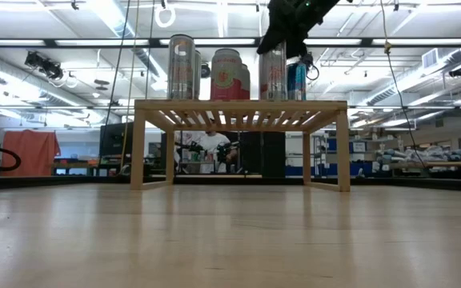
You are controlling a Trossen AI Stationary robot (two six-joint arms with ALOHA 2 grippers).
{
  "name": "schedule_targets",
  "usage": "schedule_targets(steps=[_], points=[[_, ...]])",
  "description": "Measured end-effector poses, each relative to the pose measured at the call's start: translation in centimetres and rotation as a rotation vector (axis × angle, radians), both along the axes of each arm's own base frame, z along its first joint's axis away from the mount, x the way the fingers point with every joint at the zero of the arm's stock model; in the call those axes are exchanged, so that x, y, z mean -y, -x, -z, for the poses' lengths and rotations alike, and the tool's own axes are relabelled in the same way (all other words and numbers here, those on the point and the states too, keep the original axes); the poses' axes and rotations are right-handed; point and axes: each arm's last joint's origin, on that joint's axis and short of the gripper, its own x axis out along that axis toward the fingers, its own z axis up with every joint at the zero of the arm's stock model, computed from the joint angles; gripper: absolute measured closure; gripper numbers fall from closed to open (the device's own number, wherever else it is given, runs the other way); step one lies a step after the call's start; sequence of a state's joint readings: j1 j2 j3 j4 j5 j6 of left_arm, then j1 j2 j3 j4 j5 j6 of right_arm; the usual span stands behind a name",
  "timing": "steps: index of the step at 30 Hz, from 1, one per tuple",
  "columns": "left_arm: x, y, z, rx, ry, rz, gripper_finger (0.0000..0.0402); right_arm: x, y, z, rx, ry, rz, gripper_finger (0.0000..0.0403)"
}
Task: Place canned beverage on shelf
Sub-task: Put the white pink soda can on the shelf aligned with the other white pink soda can, then put the blue soda can on the shelf aligned with the other blue soda can
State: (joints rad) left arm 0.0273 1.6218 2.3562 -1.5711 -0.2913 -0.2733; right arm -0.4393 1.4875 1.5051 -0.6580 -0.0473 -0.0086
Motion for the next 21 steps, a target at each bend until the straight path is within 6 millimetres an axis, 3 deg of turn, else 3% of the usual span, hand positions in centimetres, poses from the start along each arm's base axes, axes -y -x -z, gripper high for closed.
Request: schedule_targets(steps=[21], points=[[0.0,0.0,0.0,0.000,0.001,0.000,0.0086,-1.6,2.8,-4.3,0.199,0.094,-0.094,0.0088]])
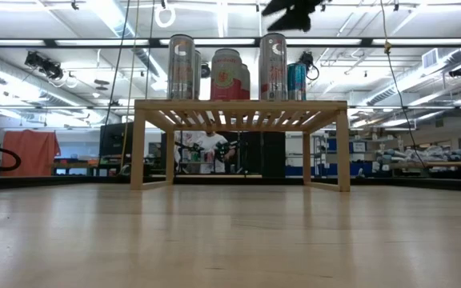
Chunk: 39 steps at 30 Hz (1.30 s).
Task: Place canned beverage on shelf
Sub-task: Put the blue soda can on the shelf aligned with the other blue soda can
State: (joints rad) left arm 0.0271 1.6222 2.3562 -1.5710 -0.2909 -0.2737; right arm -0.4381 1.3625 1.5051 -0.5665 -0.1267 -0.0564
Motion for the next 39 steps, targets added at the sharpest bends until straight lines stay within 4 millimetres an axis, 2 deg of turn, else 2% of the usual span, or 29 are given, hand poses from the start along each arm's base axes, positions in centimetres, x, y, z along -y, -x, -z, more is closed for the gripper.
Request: schedule_targets(steps=[7,12,17,26,32,39], points=[[0.0,0.0,0.0,0.000,0.000,0.000,0.0086,-1.2,1.5,-3.0,0.208,0.041,-0.143,0.0089],[0.0,0.0,0.0,0.000,0.000,0.000,0.0086,-2.0,2.7,-4.3,0.277,0.059,-0.219,0.0088],[0.0,0.0,0.0,0.000,0.000,0.000,0.0086,-2.2,3.2,-4.9,0.306,0.110,-0.214,0.0084],[0.0,0.0,0.0,0.004,0.008,-0.008,0.0086,-2.4,3.2,-5.6,0.376,0.087,-0.278,0.0079],[0.0,0.0,0.0,0.009,0.019,-0.021,0.0086,-2.7,3.2,-5.6,0.380,0.094,-0.399,0.0055],[0.0,0.0,0.0,0.009,0.019,-0.021,0.0086,-3.3,2.9,-5.5,0.373,0.118,-0.443,0.0012]])
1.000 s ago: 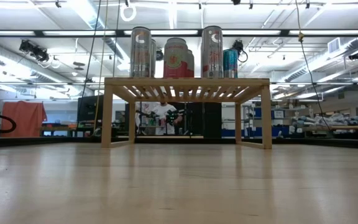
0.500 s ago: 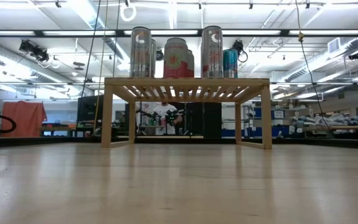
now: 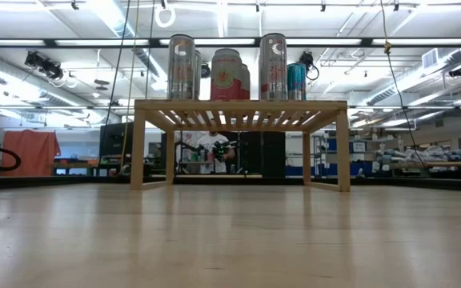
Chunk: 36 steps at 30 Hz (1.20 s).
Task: Place canned beverage on shelf
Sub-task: Put the blue soda can on the shelf aligned with the other blue soda can
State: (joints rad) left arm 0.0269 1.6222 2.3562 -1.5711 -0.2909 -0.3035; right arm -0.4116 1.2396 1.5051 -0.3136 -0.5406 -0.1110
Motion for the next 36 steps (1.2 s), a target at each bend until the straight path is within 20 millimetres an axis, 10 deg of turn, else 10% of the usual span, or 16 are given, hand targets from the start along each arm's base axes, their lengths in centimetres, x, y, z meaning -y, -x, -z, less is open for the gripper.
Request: schedule_targets(steps=[24,36], points=[[-0.2,0.3,-0.2,0.021,-0.022,-0.082,0.0086,-7.7,-5.3,3.9,-0.182,-0.166,-0.187,0.0005],[3.6,2.8,-1.4,0.115,0.020,-0.004,0.0086,-13.2,-9.2,7.4,-0.303,-0.226,-0.202,0.0004]])
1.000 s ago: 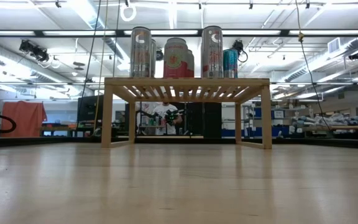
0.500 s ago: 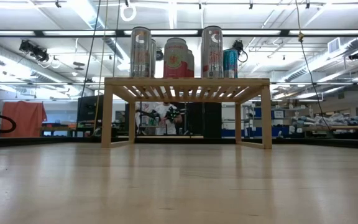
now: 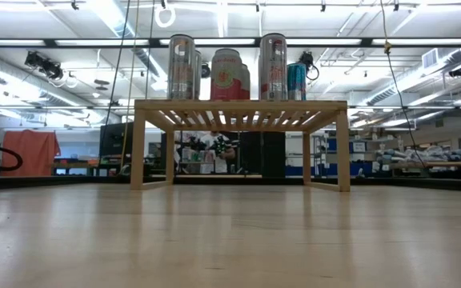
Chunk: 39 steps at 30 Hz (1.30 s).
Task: Place canned beverage on shelf
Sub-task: Put the blue soda can on the shelf aligned with the other blue soda can
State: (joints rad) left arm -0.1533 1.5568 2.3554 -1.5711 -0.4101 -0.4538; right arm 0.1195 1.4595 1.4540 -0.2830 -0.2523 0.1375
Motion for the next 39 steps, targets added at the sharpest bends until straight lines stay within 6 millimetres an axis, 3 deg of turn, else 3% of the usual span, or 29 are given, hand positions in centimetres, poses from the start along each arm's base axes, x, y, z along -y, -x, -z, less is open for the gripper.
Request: schedule_targets(steps=[13,22,28,39], points=[[3.4,1.4,-0.4,0.062,0.025,0.051,0.0086,-6.2,-5.0,4.9,0.017,-0.022,-0.110,0.0004],[5.4,1.7,0.0,0.060,0.023,0.097,0.0086,-8.2,-7.4,8.8,-0.060,-0.052,-0.079,0.0005],[7.8,1.3,2.2,0.006,-0.062,0.100,0.0086,-9.8,-6.4,8.3,-0.045,-0.023,-0.111,0.0005],[9.7,0.1,6.3,-0.122,-0.111,0.080,0.0086,-10.7,-2.1,3.4,0.067,0.063,-0.038,0.0005]])
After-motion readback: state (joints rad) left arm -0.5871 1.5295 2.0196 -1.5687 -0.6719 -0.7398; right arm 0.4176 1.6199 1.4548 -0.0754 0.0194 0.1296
